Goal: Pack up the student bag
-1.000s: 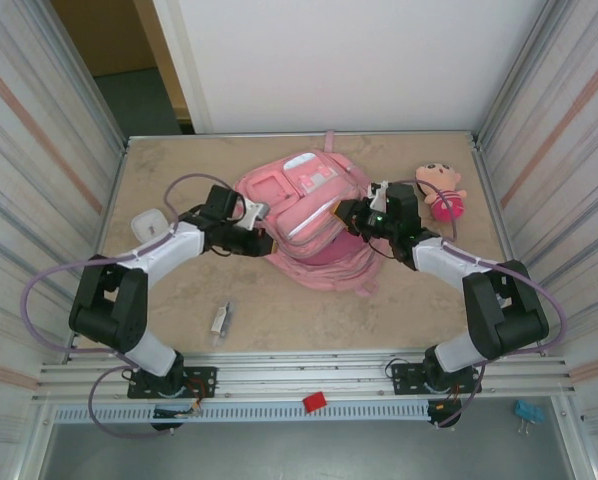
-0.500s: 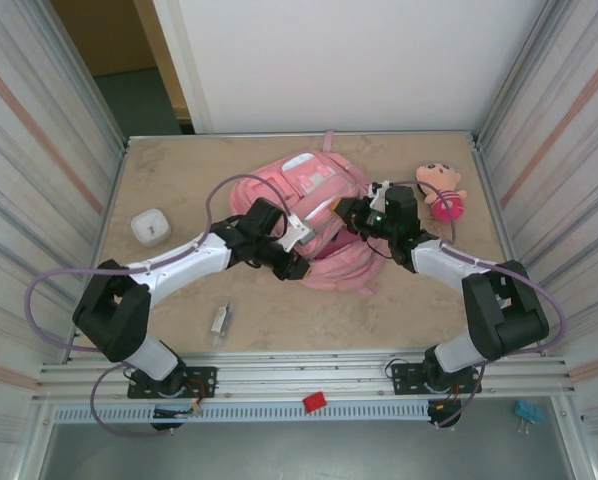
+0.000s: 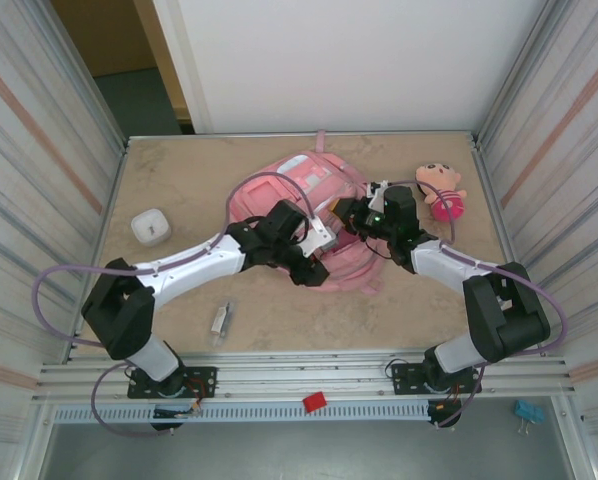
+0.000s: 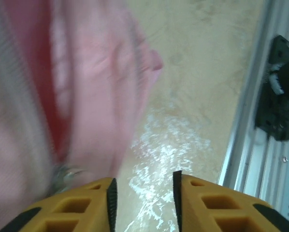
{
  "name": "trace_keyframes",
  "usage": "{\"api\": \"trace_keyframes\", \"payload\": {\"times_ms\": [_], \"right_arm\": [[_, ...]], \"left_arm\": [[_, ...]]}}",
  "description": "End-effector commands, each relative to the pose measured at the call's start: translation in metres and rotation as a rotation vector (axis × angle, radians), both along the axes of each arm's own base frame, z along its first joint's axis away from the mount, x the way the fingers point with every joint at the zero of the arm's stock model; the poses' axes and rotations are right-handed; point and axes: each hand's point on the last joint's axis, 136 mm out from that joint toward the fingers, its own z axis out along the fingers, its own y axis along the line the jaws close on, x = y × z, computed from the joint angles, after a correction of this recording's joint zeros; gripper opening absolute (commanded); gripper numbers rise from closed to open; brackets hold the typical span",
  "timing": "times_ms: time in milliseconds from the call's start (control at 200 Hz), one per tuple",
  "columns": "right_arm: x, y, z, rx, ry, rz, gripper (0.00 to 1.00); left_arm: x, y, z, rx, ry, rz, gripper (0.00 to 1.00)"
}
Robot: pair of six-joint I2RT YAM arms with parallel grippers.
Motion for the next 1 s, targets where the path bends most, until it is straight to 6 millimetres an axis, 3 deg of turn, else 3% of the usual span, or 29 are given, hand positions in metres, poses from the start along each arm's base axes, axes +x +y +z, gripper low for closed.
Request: {"api": "trace_keyframes", "payload": {"times_ms": [0, 100, 241, 336, 541, 636, 867, 992], "right_arm": [[0.001, 0.009, 0.045, 0.001, -0.151, 0.06, 0.1], [-0.005, 0.008, 0.044, -0.048, -0.143, 0.11, 0.1], [-0.01, 0.002, 0.042, -0.072, -0.131, 0.121, 0.1], [-0.011, 0.001, 0.039, -0.085, -0.119, 0.127, 0.11], [-0.01, -0.001, 0.037, -0.093, -0.11, 0.127, 0.11], [-0.011, -0.001, 0.039, -0.094, -0.112, 0.131, 0.11], [-0.012, -0.002, 0.036, -0.11, -0.106, 0.136, 0.11], [-0.011, -0.001, 0.034, -0.11, -0.1, 0.14, 0.11]], "left_arm": [[-0.013, -0.008, 0.043, -0.078, -0.135, -0.115, 0.55], [-0.014, 0.019, 0.047, -0.013, -0.279, -0.134, 0.65], [-0.013, 0.06, 0.042, 0.094, -0.569, -0.199, 0.69], [0.0, 0.074, 0.034, 0.169, -0.721, -0.202, 0.72], [0.017, 0.066, 0.003, 0.272, -0.804, -0.264, 0.76], [0.034, 0.063, -0.004, 0.318, -0.822, -0.208, 0.76], [0.061, 0.063, -0.008, 0.368, -0.923, -0.129, 0.63], [0.069, 0.065, -0.026, 0.415, -0.937, -0.15, 0.61]]}}
